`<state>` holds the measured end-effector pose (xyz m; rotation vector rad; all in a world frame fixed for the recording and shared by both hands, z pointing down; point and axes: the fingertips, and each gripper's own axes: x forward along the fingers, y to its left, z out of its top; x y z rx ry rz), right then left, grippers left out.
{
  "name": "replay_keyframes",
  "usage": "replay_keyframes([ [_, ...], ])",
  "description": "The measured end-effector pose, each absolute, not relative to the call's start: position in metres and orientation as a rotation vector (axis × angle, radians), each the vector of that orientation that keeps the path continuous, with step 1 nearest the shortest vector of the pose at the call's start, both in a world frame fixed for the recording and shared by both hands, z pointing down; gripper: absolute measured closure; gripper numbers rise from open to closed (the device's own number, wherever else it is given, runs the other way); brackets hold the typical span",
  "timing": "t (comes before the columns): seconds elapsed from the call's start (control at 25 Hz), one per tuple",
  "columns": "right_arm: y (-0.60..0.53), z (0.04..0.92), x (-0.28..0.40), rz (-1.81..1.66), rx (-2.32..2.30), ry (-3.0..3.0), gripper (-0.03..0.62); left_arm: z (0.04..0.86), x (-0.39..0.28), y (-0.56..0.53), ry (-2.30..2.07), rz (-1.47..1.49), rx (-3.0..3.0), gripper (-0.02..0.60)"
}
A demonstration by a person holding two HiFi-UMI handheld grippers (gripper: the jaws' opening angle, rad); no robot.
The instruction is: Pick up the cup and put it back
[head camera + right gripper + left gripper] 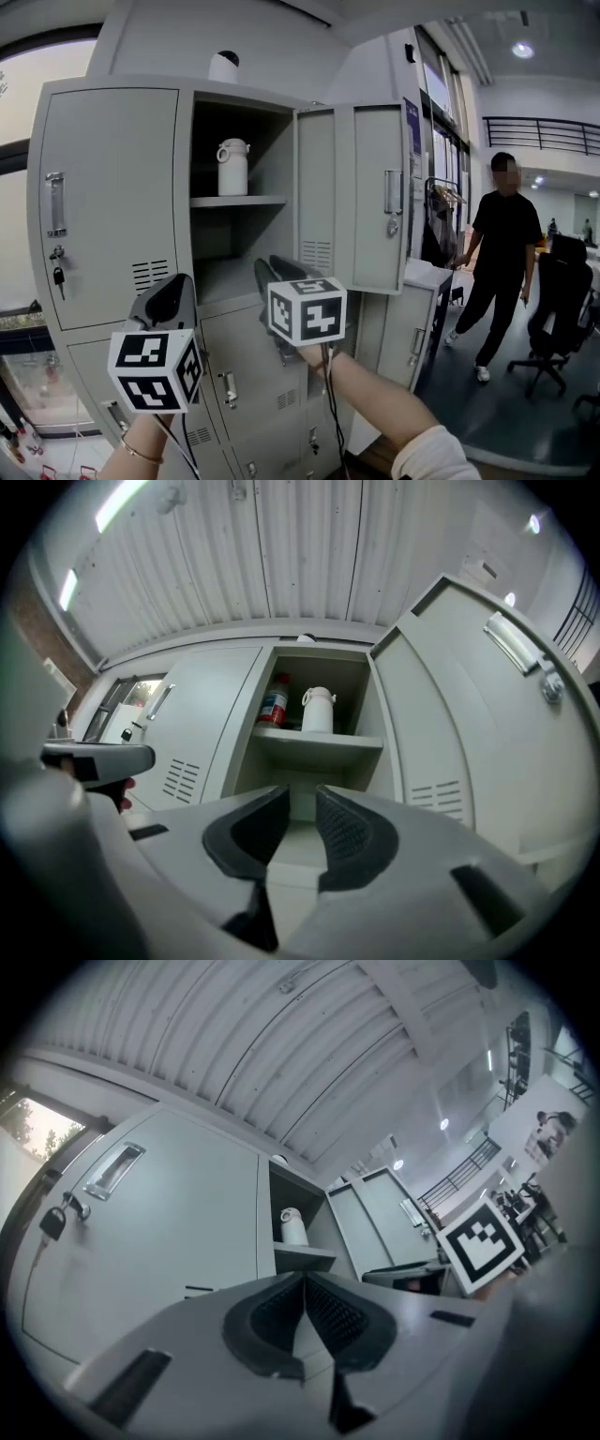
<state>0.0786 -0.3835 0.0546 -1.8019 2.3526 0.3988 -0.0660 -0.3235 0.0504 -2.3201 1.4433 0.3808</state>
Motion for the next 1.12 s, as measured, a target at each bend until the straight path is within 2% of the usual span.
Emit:
replay_keyframes([
  [0.2, -0.367, 0.110, 0.088, 0.358, -1.832, 2.366, 0.602, 0.089, -0.047, -0.327, 1.422, 0.386, -2.349, 0.571],
  [0.72, -0.347, 0.200, 0.134, 0.359, -1.863, 2.385, 0.603, 0.212, -0.038, -0.347, 1.684, 0.303, -2.406, 0.571],
  [1.12, -0.340, 0.226, 0.143, 0.360, -1.786, 2.467, 0.603, 0.248, -0.036, -0.335, 1.883, 0.316, -2.344, 0.571],
])
